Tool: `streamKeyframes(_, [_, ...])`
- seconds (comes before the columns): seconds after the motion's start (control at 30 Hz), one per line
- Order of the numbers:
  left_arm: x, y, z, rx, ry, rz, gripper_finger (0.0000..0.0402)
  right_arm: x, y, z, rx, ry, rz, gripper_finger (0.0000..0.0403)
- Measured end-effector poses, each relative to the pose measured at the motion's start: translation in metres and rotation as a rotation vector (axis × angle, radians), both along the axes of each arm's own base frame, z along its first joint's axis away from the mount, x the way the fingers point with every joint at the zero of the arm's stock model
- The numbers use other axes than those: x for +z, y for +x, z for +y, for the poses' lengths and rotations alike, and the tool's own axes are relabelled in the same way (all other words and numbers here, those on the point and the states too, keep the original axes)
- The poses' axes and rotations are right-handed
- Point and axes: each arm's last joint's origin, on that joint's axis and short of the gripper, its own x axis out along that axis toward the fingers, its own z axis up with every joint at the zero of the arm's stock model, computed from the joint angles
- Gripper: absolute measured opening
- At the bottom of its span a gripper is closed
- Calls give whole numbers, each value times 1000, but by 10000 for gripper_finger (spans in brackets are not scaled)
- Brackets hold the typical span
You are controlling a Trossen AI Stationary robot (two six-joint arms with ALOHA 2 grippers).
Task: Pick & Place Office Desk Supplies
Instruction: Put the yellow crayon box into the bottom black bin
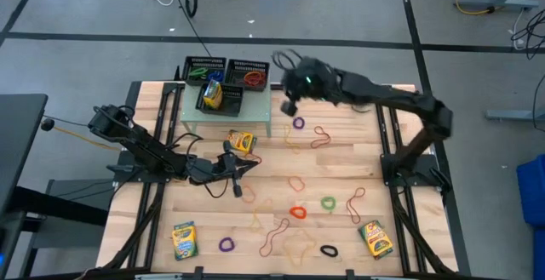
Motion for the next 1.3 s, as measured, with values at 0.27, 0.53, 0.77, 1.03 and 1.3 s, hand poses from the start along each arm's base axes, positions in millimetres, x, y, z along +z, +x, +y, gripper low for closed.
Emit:
streamKeyframes(0.27, [0, 0, 0, 0, 0, 0, 20, -68, -49, 65, 75, 47, -138, 20])
streamKeyframes(0.53, [0, 0, 0, 0, -1, -3, 20, -136, -87, 109, 157, 108, -363, 7])
streamKeyframes(0.77, [1, 0, 0, 0, -4, -9, 20, -162, -99, 122, 167, 149, -340, 13])
streamKeyframes(1.03, [2, 5, 12, 31, -88, -36, 20, -160, -99, 128, 185, 110, -355, 11])
streamKeyframes(1.3, [13, 25, 24, -80, -234, -58, 20, -157, -99, 128, 183, 94, -377, 15])
